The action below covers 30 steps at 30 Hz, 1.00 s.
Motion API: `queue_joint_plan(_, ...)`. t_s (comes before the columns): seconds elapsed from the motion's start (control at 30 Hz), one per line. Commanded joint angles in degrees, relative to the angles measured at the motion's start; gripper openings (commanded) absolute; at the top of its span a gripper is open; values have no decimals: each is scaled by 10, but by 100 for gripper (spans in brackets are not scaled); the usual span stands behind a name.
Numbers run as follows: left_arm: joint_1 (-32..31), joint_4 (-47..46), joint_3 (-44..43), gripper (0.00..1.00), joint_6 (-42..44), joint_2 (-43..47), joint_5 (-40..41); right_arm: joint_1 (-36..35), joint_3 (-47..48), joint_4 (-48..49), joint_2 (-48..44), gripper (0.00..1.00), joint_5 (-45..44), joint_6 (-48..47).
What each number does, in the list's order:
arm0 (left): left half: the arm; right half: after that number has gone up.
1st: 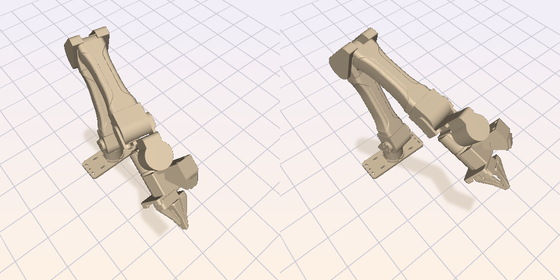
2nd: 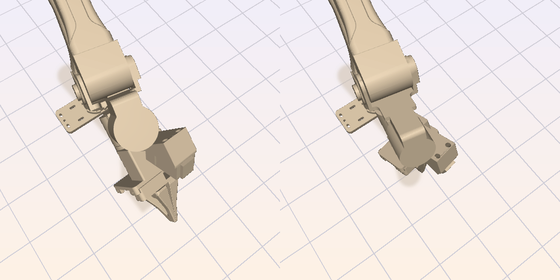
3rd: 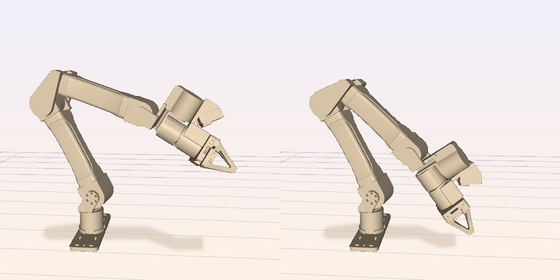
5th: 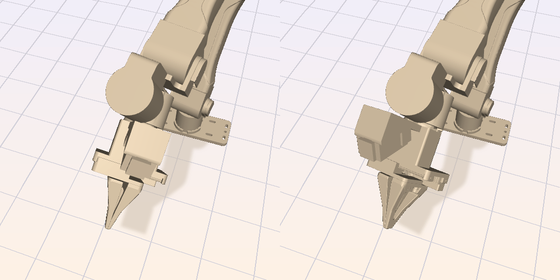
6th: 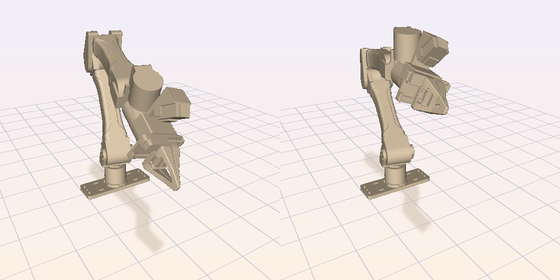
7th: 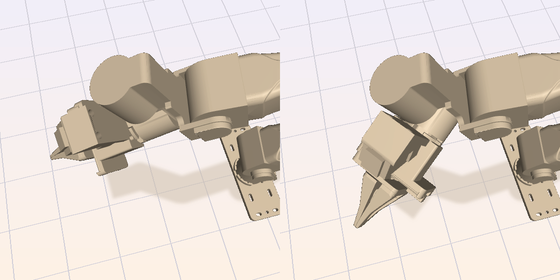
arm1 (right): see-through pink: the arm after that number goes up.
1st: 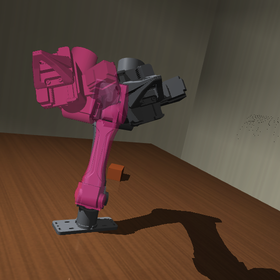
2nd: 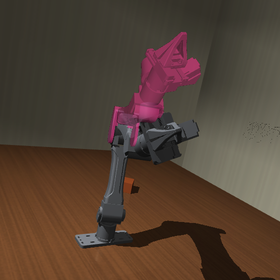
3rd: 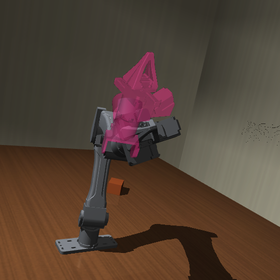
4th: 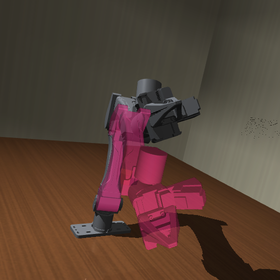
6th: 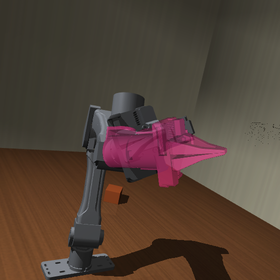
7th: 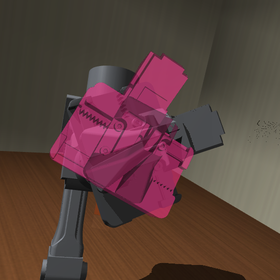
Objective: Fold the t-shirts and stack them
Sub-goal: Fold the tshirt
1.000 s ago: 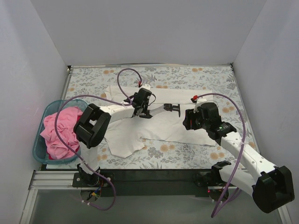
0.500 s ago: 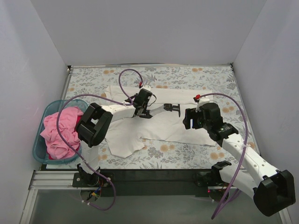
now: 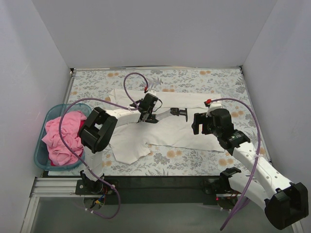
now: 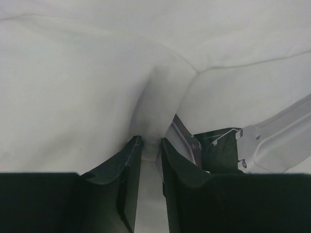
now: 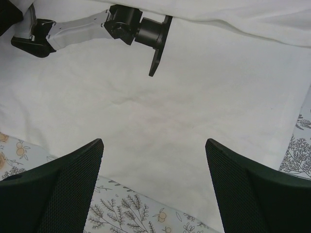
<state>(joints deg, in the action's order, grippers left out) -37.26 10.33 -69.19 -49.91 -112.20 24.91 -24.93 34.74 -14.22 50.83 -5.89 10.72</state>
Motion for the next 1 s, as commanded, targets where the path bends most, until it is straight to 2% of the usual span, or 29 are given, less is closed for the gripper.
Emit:
queue_joint_plan(0.0, -2, 6, 5, 20, 4, 18, 16, -1, -2, 0, -10, 77, -13, 4)
queue_joint_plan(0.1, -2, 10, -2, 10, 6, 20, 15, -1, -2, -1, -14, 79, -17, 8)
queue_joint_plan(0.23, -3, 16, -11, 3, 8, 30, 18, -1, -2, -2, -21, 82, -22, 10)
queue_joint_plan(0.37, -2, 39, -28, 2, 3, 48, 4, -1, -2, -3, -27, 82, -26, 11)
queue_joint_plan(0.5, -3, 87, -59, 2, -15, 55, -42, -1, -2, -4, -29, 82, -30, 11)
queue_joint_plan(0.63, -3, 163, -90, 4, -41, 45, -88, 0, 0, -5, -31, 82, -32, 11)
queue_joint_plan(0.87, -3, 213, -123, 11, -83, 29, -170, -1, 1, -6, -28, 82, -33, 12)
queue_joint_plan(0.9, -3, 218, -126, 13, -84, 26, -177, 0, 2, -6, -26, 83, -34, 12)
queue_joint_plan(0.97, -3, 236, -136, 23, -93, 22, -186, -1, 7, -6, -21, 85, -38, 14)
